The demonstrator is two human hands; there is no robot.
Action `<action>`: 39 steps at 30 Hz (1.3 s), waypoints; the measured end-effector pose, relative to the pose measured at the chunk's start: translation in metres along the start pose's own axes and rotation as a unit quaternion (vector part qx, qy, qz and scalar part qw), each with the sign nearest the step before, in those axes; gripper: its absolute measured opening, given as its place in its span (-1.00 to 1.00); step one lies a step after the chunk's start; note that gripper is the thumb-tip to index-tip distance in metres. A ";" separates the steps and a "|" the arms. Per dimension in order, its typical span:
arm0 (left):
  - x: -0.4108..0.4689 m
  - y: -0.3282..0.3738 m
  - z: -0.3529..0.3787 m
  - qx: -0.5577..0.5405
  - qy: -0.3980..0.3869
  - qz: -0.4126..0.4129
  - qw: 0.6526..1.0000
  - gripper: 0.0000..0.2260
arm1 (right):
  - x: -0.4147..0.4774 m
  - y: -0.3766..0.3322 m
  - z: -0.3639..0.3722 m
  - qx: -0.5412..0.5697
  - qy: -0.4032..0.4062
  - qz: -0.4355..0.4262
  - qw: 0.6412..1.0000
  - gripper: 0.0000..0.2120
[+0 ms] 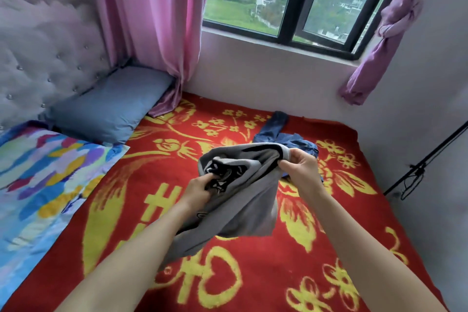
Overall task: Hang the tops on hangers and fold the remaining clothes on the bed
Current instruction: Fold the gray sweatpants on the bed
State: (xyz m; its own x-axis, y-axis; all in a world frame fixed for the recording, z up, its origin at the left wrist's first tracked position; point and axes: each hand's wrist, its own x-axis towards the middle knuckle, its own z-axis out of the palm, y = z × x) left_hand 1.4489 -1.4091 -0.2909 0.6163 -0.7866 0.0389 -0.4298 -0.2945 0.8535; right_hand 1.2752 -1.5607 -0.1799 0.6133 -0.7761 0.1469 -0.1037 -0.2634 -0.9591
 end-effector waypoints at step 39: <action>-0.034 0.105 -0.099 -0.160 0.148 0.129 0.967 -0.74 | -0.046 0.042 0.072 -0.160 -0.182 -0.010 0.970 -0.83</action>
State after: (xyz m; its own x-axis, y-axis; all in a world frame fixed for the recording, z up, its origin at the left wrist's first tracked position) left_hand 1.4481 -1.3596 -0.1510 0.6980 -0.6070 0.3798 -0.3978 0.1122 0.9106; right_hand 1.2991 -1.4953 -0.2443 0.8475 -0.5307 0.0126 -0.2921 -0.4860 -0.8237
